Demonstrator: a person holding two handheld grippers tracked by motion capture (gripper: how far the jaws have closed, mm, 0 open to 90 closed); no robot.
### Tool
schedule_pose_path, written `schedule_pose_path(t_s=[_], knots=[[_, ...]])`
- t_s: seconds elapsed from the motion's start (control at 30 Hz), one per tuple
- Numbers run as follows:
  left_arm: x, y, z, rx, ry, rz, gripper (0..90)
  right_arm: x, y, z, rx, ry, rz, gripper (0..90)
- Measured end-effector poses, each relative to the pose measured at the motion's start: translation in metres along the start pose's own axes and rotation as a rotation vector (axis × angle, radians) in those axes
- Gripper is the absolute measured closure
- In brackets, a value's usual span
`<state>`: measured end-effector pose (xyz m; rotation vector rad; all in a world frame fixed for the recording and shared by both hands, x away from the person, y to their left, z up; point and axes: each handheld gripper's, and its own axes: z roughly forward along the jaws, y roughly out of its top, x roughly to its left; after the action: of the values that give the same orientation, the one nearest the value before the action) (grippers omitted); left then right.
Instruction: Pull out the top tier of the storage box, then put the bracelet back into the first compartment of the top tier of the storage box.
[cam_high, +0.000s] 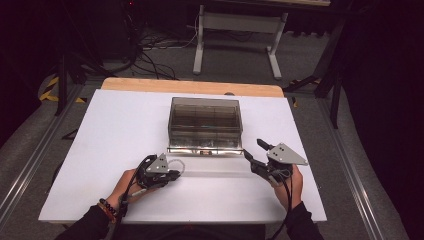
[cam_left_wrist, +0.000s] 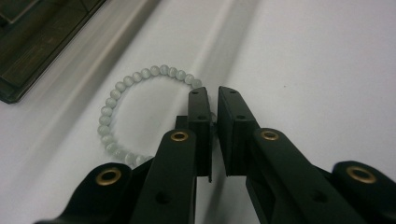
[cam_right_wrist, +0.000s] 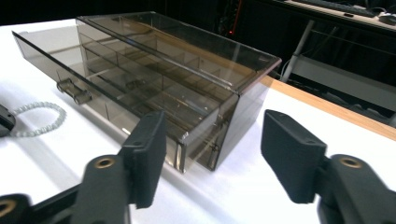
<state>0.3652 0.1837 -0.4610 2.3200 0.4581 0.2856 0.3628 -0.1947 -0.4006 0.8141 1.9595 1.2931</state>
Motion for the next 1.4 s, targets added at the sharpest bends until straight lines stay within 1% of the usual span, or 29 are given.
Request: schedule_pose_path(t_s=[0.03,0.07,0.1,0.13,0.17,0.2,0.23,0.3,0.4,0.5,0.53,0.57,0.6,0.67,0.73,0.8,0.87,0.9,0.93,0.97,1.03,1.1,1.13,1.17,1.2,1.27,1.37,1.4], knots=[[0.000,0.000,0.000,0.001,0.001,-0.001,84.4,0.001,-0.004,-0.003,-0.012,-0.007,0.008,35.4],[0.000,0.000,0.000,0.001,0.001,-0.001,84.4,0.001,-0.004,-0.003,-0.012,-0.007,0.008,35.4],[-0.001,0.000,0.000,-0.002,0.006,0.009,84.4,0.002,-0.005,-0.004,-0.018,-0.012,0.012,32.6],[-0.002,0.000,0.000,0.000,0.013,0.012,84.6,0.004,-0.009,-0.006,-0.031,-0.008,0.026,25.0],[-0.002,0.000,0.000,0.000,0.013,0.012,84.6,0.004,-0.009,-0.006,-0.031,-0.008,0.026,25.0],[-0.003,0.000,0.000,-0.001,0.017,0.021,84.6,0.005,-0.010,-0.007,-0.031,-0.010,0.022,23.1],[-0.003,0.000,0.000,0.000,0.021,0.025,84.7,0.005,-0.011,-0.008,-0.034,-0.012,0.011,19.3],[-0.004,-0.001,-0.001,-0.003,0.023,0.027,84.8,0.006,-0.013,-0.008,-0.037,-0.012,0.024,16.1],[-0.005,-0.002,-0.002,-0.008,0.020,0.038,85.5,0.006,-0.018,-0.008,-0.037,-0.013,0.032,15.6],[-0.007,-0.002,-0.003,-0.011,0.024,0.071,85.6,0.007,-0.022,-0.008,-0.025,-0.009,0.028,15.6],[-0.008,-0.003,-0.003,-0.008,0.026,0.076,85.7,0.009,-0.024,-0.008,-0.015,0.002,0.021,15.1],[-0.009,-0.003,-0.004,-0.009,0.027,0.086,85.7,0.009,-0.024,-0.008,-0.015,0.002,0.021,15.1],[-0.010,-0.003,-0.004,-0.011,0.029,0.094,85.7,0.011,-0.025,-0.008,-0.001,0.012,0.007,12.1],[-0.010,-0.003,-0.004,-0.015,0.031,0.101,85.8,0.013,-0.026,-0.009,0.001,0.008,0.000,10.5],[-0.011,-0.004,-0.005,-0.012,0.034,0.101,85.8,0.014,-0.027,-0.009,-0.003,0.010,-0.002,9.4],[-0.012,-0.004,-0.005,-0.026,0.041,0.103,85.8,0.016,-0.027,-0.010,-0.009,0.001,-0.007,7.6],[-0.013,-0.005,-0.006,-0.030,0.046,0.102,85.8,0.016,-0.028,-0.011,-0.026,-0.004,0.011,7.7],[-0.013,-0.005,-0.007,-0.030,0.052,0.100,85.8,0.016,-0.028,-0.010,-0.026,0.004,0.017,7.6],[-0.014,-0.005,-0.007,-0.036,0.060,0.106,85.8,0.016,-0.028,-0.010,-0.022,0.006,0.013,7.4],[-0.015,-0.005,-0.008,-0.034,0.064,0.102,85.8,0.017,-0.028,-0.009,-0.017,0.008,0.002,5.1],[-0.016,-0.005,-0.008,-0.039,0.075,0.096,85.9,0.019,-0.028,-0.008,-0.003,0.012,-0.018,3.9],[-0.017,-0.004,-0.009,-0.051,0.079,0.095,85.9,0.020,-0.028,-0.007,-0.001,0.012,-0.034,3.8],[-0.019,-0.003,-0.010,-0.059,0.080,0.095,85.9,0.020,-0.028,-0.007,-0.001,0.012,-0.034,3.8],[-0.020,-0.002,-0.013,-0.074,0.079,0.102,86.0,0.020,-0.028,-0.006,0.007,0.006,-0.044,3.8],[-0.020,-0.002,-0.013,-0.074,0.079,0.102,85.9,0.020,-0.028,-0.006,0.007,0.006,-0.044,3.8],[-0.021,-0.001,-0.016,-0.093,0.081,0.100,85.9,0.020,-0.029,-0.005,0.014,0.006,-0.057,3.8],[-0.023,-0.001,-0.020,-0.117,0.088,0.100,86.0,0.019,-0.028,-0.005,0.014,-0.002,-0.052,3.8],[-0.025,0.000,-0.022,-0.124,0.102,0.106,86.0,0.019,-0.028,-0.006,0.013,-0.003,-0.049,3.8]])
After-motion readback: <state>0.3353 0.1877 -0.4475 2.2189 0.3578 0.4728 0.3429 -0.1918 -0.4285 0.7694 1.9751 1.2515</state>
